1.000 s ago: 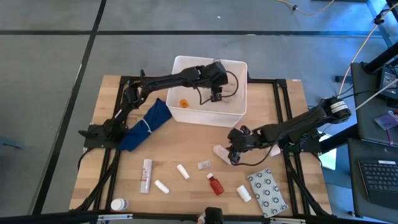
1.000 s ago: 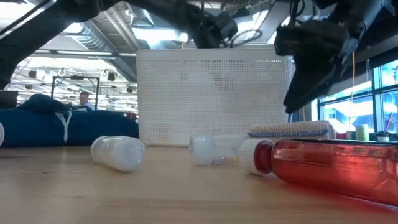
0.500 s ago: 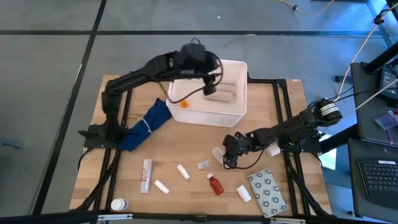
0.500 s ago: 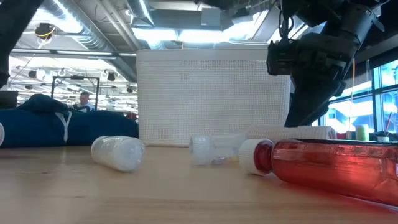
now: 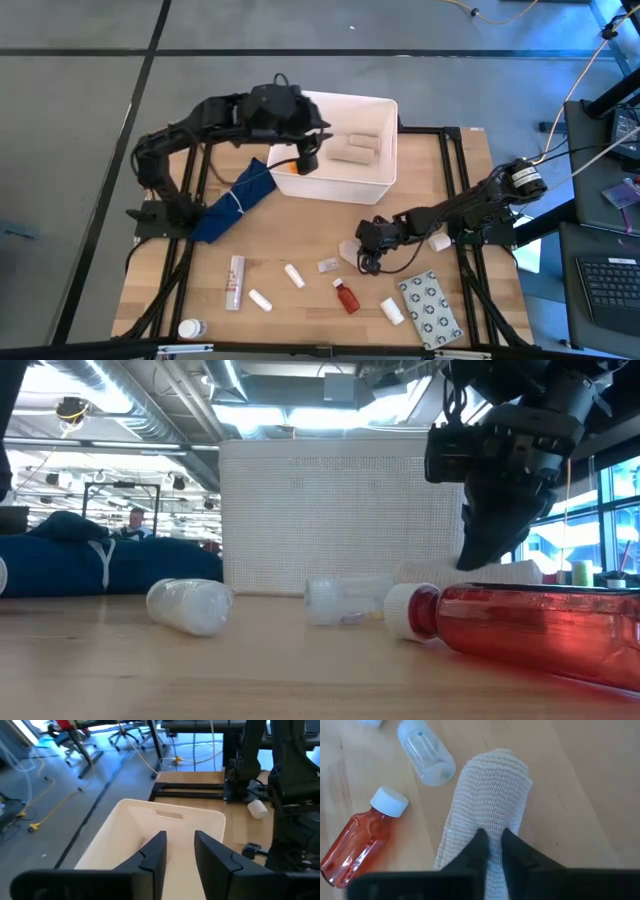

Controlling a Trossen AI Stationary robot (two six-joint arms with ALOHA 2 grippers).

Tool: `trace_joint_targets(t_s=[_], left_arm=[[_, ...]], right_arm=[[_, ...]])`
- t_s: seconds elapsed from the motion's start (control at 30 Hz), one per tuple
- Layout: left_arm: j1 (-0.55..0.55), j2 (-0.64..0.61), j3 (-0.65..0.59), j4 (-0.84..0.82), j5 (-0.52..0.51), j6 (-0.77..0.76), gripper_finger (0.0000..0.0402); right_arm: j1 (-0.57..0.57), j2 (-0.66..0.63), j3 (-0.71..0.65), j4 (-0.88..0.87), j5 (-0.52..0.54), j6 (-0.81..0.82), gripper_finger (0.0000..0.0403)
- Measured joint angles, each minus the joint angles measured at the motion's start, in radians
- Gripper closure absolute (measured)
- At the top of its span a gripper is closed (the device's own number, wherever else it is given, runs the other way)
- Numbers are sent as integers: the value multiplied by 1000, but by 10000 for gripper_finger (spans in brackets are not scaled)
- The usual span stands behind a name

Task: Pick & place medical supplies in basket/bin
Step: Put the light brown bandage into the white bin

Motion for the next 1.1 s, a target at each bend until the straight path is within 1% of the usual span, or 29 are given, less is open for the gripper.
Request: trace_joint_targets(t_s=[0.07,0.13,0.23,0.3,0.4,0.6,0.67,0.77,0.83,0.97,1.03,1.1], left_arm=[[-18,-35,-35,4,-38,-14,320],[-31,-80,-96,2,-60,-34,326],[-50,-172,-247,29,-120,-88,334],[-61,-256,-386,82,-173,-126,338],[-81,-410,-635,233,-200,-151,341],[-145,-723,-1132,619,-153,-155,343],[-169,-815,-1279,740,-155,-155,343],[-200,-925,-1475,899,-152,-156,343],[-216,-975,-1591,1014,-152,-164,343],[-234,-1022,-1780,1229,-139,-169,343],[-234,-1026,-1850,1324,-130,-170,343],[-234,-1025,-1897,1393,-120,-170,343]], right_arm=[[4,-10,-1,-2,1,-19,392],[11,-26,5,-19,1,-20,389],[34,-60,24,-26,20,-47,391],[49,-86,45,-39,26,-67,396],[69,-122,87,-93,41,-96,396],[90,-190,249,-269,109,-157,395],[90,-205,322,-347,156,-192,394],[76,-213,454,-476,266,-251,394],[60,-212,547,-550,336,-304,394],[2,-213,709,-554,455,-484,394],[-49,-212,774,-551,486,-575,394],[-117,-211,823,-552,492,-657,394]])
